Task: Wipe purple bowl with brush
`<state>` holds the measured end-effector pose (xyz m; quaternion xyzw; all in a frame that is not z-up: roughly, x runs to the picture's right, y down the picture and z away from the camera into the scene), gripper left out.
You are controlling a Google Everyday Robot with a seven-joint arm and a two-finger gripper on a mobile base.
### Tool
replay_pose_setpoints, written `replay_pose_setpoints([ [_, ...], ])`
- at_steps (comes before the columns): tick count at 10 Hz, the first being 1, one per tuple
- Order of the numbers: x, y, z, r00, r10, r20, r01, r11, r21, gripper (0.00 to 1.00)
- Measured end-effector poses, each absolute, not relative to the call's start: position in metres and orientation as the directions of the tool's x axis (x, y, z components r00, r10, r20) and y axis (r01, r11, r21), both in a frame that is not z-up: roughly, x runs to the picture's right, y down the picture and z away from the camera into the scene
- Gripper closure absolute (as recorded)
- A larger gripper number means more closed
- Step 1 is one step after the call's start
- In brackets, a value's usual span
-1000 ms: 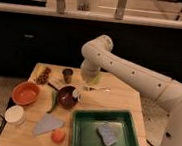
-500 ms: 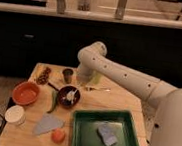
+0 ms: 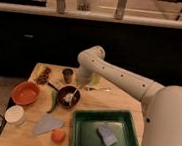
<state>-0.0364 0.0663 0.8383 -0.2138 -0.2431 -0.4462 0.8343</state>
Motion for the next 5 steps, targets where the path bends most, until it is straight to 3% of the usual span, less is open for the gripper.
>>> replay_pose_setpoints([
  [5, -0.001, 0.038, 0.861, 0.558, -0.606, 0.568, 0.802, 0.568, -0.182, 0.99],
])
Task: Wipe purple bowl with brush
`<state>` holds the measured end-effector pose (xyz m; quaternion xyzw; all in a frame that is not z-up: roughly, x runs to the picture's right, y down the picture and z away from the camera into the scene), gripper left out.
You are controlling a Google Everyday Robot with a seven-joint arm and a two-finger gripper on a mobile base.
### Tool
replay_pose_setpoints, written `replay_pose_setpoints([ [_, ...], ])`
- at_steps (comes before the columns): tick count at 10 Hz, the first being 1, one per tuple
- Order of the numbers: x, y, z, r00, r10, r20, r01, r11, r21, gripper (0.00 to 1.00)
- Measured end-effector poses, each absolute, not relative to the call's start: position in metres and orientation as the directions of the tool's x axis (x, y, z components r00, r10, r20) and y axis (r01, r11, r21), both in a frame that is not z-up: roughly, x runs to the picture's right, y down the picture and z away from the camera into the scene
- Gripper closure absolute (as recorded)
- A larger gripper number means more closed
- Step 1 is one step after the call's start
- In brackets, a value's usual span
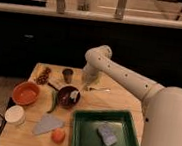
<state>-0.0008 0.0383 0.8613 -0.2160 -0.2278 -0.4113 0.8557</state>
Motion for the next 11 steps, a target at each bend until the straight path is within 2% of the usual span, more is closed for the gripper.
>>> replay_pose_setpoints([
  [3, -0.002, 0.027, 0.863, 0.556, -0.612, 0.563, 0.803, 0.571, -0.173, 0.99],
  [6, -0.039, 0.025, 0.854, 0.481, -0.656, 0.582, 0.846, 0.521, -0.111, 0.99],
  [8, -0.073, 0.033, 0.843, 0.414, -0.685, 0.600, 0.876, 0.478, -0.060, 0.99],
  [11, -0.082, 0.053, 0.826, 0.358, -0.708, 0.609, 0.900, 0.436, -0.021, 0.99],
])
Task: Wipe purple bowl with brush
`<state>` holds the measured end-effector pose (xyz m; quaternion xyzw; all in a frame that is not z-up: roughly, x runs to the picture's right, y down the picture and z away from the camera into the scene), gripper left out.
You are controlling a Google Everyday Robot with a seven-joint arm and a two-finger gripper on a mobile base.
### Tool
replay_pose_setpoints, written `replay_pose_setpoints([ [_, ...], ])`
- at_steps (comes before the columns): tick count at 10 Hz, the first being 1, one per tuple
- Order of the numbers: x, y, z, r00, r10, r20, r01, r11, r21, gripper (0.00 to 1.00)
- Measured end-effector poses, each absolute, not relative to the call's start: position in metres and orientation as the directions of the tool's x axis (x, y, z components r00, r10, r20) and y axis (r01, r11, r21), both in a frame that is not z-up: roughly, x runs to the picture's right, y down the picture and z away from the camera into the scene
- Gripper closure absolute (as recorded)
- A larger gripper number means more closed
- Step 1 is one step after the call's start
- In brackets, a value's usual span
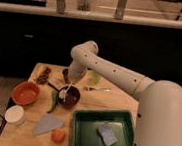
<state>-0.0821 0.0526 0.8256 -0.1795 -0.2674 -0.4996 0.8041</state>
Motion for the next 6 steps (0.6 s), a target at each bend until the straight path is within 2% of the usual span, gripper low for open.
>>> replay_pose_setpoints([
  [3, -0.047, 0.066, 0.823, 0.396, -0.690, 0.606, 0.887, 0.458, -0.059, 0.99],
  [6, -0.009, 0.069, 0.839, 0.470, -0.654, 0.593, 0.857, 0.498, -0.130, 0.99],
])
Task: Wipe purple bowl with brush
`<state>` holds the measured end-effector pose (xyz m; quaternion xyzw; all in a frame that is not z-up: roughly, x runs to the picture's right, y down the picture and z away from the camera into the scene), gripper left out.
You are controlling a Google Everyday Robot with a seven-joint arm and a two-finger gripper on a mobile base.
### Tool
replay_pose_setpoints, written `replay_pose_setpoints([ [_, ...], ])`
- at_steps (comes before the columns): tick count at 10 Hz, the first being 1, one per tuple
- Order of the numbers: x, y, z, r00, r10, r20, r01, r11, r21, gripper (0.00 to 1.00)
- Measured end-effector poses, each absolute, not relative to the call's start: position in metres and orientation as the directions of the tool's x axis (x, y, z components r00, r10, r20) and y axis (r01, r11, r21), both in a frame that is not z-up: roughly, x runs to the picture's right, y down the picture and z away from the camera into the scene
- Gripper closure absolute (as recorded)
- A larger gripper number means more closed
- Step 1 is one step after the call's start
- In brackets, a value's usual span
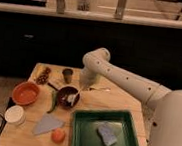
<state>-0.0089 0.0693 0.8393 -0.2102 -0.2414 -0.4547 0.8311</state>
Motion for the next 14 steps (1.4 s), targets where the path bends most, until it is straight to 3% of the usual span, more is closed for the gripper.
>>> replay_pose_setpoints([
  [6, -0.014, 0.036, 0.864, 0.494, -0.661, 0.565, 0.850, 0.503, -0.155, 0.99],
  [10, -0.071, 0.035, 0.848, 0.390, -0.711, 0.585, 0.894, 0.445, -0.056, 0.99],
  [14, -0.067, 0.060, 0.831, 0.350, -0.722, 0.597, 0.910, 0.414, -0.034, 0.99],
])
